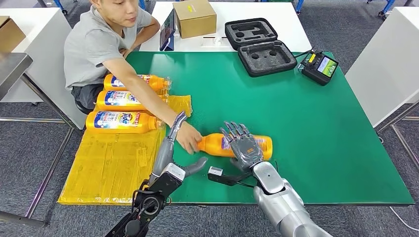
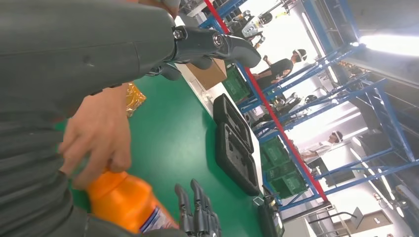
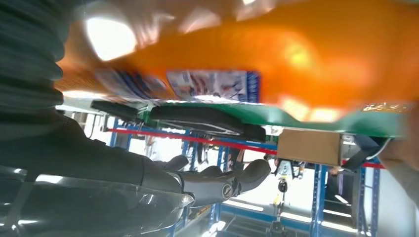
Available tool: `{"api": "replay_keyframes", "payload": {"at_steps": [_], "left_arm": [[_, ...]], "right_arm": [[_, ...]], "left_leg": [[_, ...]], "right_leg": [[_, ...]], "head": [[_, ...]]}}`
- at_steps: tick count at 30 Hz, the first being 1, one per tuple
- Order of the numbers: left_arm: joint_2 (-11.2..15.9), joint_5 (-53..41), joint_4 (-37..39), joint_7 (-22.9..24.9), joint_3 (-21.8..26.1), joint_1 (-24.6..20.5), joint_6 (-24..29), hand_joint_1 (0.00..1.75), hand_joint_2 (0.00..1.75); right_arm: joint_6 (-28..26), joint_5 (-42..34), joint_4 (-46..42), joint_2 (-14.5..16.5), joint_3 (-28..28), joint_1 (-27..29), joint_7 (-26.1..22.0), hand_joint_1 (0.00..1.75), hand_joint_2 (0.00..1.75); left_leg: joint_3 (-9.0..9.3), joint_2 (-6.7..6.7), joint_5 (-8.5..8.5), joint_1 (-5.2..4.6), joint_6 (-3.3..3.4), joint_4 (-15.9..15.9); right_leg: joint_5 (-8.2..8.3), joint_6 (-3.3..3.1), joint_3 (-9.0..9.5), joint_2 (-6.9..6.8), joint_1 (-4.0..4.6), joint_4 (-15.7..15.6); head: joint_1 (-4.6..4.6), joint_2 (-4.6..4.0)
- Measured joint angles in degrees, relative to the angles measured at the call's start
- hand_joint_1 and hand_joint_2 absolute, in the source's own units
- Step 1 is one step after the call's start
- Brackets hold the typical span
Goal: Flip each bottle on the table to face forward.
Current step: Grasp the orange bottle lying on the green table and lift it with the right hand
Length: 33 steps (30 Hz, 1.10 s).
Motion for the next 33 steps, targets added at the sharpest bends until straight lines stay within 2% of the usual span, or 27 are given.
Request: {"api": "replay_keyframes", "payload": {"at_steps": [10, 19, 25, 33], "left_arm": [[-0.2, -0.7, 0.0, 0.0, 1.2, 0.7, 0.0, 0.0, 1.75], [-0.2, -0.7, 0.0, 0.0, 1.3, 1.0, 0.0, 0.0, 1.75], [-0.2, -1.1, 0.0, 0.0, 1.6, 1.5, 0.2, 0.0, 1.75], [-0.4, -1.7, -0.2, 0.0, 2.2, 2.4, -0.3, 0.0, 1.75]], "right_arm": [[0.0, 3.3, -5.3, -0.9, 0.0, 2.2, 5.3, 0.0, 1.75], [0.0, 3.5, -7.1, -1.5, 0.0, 2.7, 6.1, 0.0, 1.75], [0.0, 3.3, -8.7, -2.2, 1.4, 3.0, 10.4, 0.0, 1.75], [0.0, -2.3, -8.4, -2.3, 0.7, 3.3, 7.0, 0.0, 1.75]], "left_leg": [[0.0, 0.01, 0.0, 0.0, 0.0, 0.0], [0.0, 0.01, 0.0, 0.0, 0.0, 0.0], [-0.01, 0.01, 0.0, -0.01, 0.0, 0.0], [-0.01, 0.0, 0.0, 0.0, 0.0, 0.0]], "right_leg": [[0.0, 0.0, 0.0, 0.0, 0.0, 0.0], [0.0, 0.0, 0.0, 0.0, 0.0, 0.0], [0.0, 0.0, 0.0, 0.0, 0.0, 0.0], [0.0, 0.0, 0.0, 0.0, 0.0, 0.0]], "head": [[0.0, 0.0], [0.0, 0.0], [0.0, 0.0], [0.0, 0.0]]}}
